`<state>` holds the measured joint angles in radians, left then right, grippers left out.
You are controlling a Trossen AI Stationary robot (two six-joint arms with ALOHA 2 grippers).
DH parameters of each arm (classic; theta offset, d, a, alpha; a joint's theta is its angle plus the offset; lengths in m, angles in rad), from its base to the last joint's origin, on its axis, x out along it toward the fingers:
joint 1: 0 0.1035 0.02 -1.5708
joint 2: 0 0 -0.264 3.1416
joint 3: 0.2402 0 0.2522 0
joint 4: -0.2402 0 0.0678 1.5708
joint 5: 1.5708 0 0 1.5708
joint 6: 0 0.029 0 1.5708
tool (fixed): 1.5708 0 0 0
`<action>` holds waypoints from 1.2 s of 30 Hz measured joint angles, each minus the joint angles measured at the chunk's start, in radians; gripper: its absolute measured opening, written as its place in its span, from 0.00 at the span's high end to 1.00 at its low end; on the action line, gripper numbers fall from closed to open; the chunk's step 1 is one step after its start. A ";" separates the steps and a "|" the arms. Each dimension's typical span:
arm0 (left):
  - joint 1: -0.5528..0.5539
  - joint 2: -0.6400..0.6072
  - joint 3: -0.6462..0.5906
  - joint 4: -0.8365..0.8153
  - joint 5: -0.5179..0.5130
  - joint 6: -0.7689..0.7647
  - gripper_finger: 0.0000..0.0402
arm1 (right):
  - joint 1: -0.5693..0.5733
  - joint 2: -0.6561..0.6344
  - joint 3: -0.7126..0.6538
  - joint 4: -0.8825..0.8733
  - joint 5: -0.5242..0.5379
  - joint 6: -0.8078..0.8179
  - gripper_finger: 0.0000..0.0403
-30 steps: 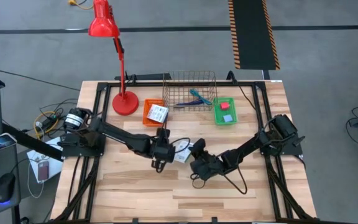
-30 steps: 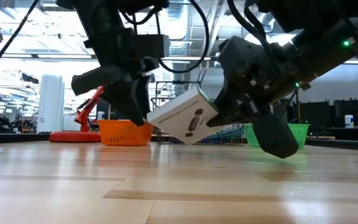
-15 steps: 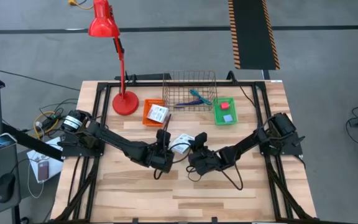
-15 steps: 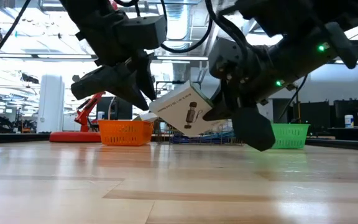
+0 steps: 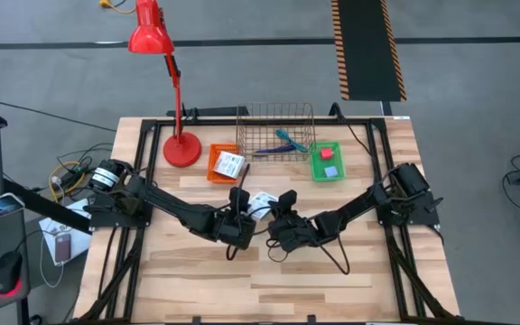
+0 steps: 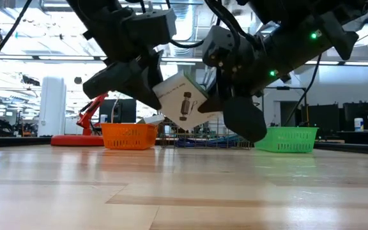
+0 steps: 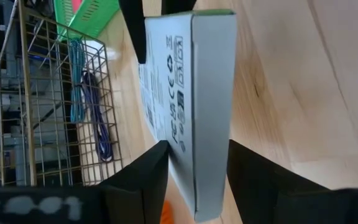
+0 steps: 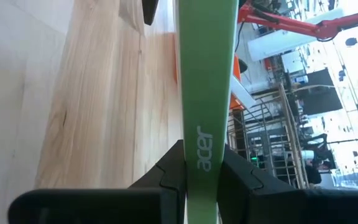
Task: Pick and place items into bin
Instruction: Put the card reader box into the orange bin
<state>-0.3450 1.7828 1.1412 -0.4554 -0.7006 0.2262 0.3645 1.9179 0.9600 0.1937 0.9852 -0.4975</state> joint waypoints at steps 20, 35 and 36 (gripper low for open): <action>0.000 0.000 0.000 0.001 -0.069 -0.053 0.93 | -0.001 0.000 0.000 0.024 -0.049 0.002 0.81; -0.001 0.002 0.000 -0.058 -0.088 -0.082 0.93 | 0.039 0.000 0.002 -0.124 -0.059 0.060 0.47; -0.001 0.002 0.003 -0.083 -0.104 -0.092 0.93 | 0.041 0.000 0.002 -0.149 -0.057 0.079 0.46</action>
<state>-0.3464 1.7851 1.1439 -0.5389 -0.8049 0.1343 0.4055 1.9179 0.9619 0.0444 0.9280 -0.4181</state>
